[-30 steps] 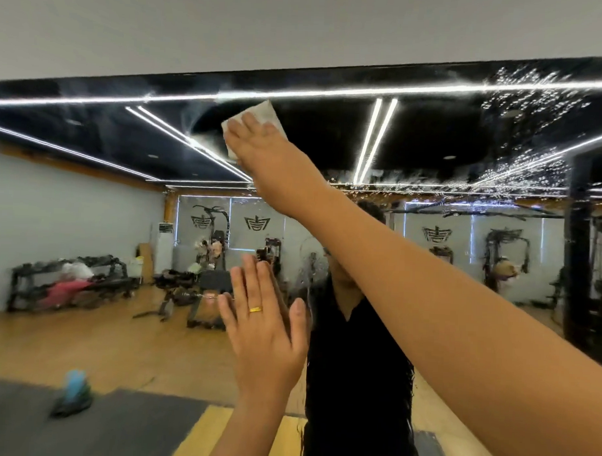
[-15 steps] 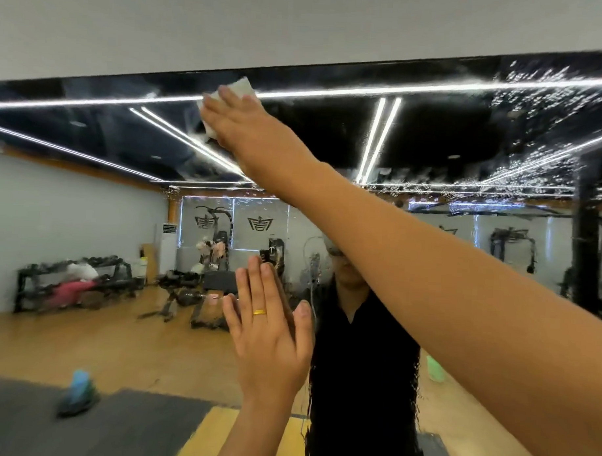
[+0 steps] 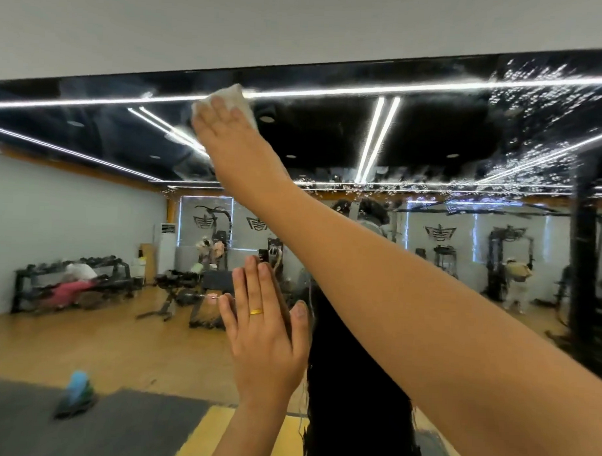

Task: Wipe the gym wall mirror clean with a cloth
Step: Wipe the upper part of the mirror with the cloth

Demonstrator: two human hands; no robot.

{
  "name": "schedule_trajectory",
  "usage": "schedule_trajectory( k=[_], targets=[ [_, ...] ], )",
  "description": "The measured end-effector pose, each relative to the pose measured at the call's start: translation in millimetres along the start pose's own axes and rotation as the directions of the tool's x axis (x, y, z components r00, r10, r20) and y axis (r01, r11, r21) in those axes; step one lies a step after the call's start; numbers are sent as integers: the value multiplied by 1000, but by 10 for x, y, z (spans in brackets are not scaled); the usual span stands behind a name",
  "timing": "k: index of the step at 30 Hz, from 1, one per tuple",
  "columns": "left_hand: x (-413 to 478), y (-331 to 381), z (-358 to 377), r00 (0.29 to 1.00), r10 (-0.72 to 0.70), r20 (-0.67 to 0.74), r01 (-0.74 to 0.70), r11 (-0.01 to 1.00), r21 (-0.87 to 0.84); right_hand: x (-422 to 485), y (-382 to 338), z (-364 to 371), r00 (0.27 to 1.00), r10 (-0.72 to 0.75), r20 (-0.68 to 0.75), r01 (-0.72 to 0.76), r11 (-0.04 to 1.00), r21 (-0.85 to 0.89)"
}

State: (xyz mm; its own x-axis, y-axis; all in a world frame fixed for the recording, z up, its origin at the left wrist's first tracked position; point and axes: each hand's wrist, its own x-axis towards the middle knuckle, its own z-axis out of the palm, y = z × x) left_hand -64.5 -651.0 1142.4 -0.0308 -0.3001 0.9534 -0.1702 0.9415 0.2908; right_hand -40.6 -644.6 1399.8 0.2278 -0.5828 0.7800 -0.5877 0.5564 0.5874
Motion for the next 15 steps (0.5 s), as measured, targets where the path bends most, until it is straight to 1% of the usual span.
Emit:
schedule_trajectory(
  k=[1,2,3,4,6,7,8,9,12,13,14,15],
  targets=[
    [-7,-14,-1,1000,1,0,-1,1000,4,-30,-28,4,997,-66,27,65,998,9],
    [-16,-21,1,1000,5,-2,-5,1000,5,-51,-39,-12,994,-98,37,97,995,25],
    [-22,-18,5,1000,7,-6,-7,1000,6,-48,-26,-37,996,-83,14,82,996,33],
    [-23,-9,9,1000,7,-7,-7,1000,9,-30,14,-61,1000,-3,-30,4,999,38],
    [-29,15,15,1000,7,1,-7,1000,8,-15,140,-82,972,212,-103,-210,977,29],
    [-29,21,16,1000,11,0,-11,1000,6,3,194,-65,955,279,-102,-278,960,25],
    [-23,20,13,1000,15,-4,-15,1000,8,21,226,-36,952,295,-84,-294,956,17],
    [-13,21,9,1000,17,-7,-17,1000,14,40,228,-25,961,268,-62,-268,963,3],
    [-2,17,0,1000,21,-8,-21,1000,23,87,172,-37,996,93,-6,-93,995,-32],
    [-4,19,5,1000,22,-9,-22,1000,22,84,176,-52,998,64,3,-64,997,-37],
    [-3,31,11,1000,22,-11,-22,1000,20,67,206,-67,997,75,-10,-75,996,-41],
    [-5,46,16,1000,21,-12,-21,1000,16,41,256,-77,992,122,-43,-124,991,-41]
  ],
)
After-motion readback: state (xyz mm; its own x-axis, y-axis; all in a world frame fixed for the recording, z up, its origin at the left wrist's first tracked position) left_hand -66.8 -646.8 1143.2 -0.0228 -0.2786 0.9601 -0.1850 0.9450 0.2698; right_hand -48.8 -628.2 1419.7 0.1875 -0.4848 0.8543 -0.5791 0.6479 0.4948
